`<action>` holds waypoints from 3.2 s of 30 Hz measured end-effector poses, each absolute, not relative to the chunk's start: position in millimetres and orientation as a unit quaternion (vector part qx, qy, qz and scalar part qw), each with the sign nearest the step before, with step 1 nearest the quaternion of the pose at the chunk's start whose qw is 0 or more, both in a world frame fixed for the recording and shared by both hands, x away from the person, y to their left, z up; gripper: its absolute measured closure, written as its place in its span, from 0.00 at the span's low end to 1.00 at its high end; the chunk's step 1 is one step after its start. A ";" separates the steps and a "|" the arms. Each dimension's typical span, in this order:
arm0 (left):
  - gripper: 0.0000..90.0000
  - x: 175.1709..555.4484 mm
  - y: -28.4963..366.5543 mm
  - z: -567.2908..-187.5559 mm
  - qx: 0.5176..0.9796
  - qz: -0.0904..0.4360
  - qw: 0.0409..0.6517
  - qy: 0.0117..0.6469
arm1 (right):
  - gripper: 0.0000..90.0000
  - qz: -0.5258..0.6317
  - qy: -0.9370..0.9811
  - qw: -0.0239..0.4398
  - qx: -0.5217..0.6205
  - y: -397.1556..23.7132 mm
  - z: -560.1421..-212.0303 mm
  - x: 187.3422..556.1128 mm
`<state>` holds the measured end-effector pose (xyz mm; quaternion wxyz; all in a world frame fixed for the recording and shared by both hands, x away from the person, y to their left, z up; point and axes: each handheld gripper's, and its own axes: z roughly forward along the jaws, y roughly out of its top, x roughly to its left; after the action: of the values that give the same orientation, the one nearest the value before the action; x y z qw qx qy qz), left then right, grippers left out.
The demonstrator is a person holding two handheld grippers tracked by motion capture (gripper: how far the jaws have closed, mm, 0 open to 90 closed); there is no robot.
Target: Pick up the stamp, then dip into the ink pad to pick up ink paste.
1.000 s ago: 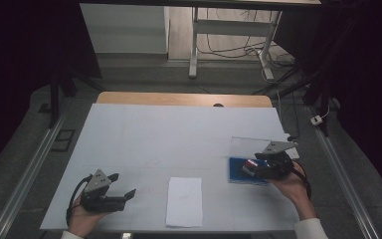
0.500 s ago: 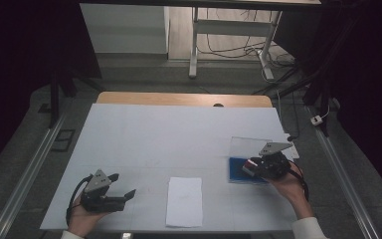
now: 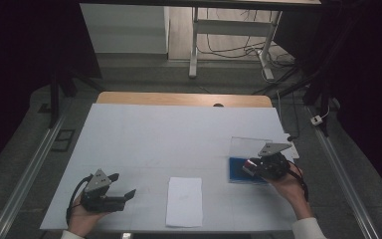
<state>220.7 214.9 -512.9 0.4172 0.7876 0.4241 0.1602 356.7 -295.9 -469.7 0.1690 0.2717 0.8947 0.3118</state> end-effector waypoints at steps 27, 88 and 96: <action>0.19 220.9 214.1 -513.0 0.788 0.160 0.416 0.424 | 0.78 0.381 0.865 0.205 0.256 -302.3 -423.3 335.3; 0.19 219.9 213.8 -513.3 0.789 0.164 0.412 0.425 | 0.78 0.295 0.895 0.174 0.287 -294.1 -467.5 356.6; 0.19 220.2 213.1 -513.7 0.790 0.163 0.411 0.425 | 0.78 0.289 0.897 0.174 0.287 -294.0 -467.5 357.1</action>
<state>220.2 213.1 -513.7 0.4108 0.7900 0.4248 0.1634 357.1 -294.0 -467.5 0.1745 0.2869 0.8965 0.2890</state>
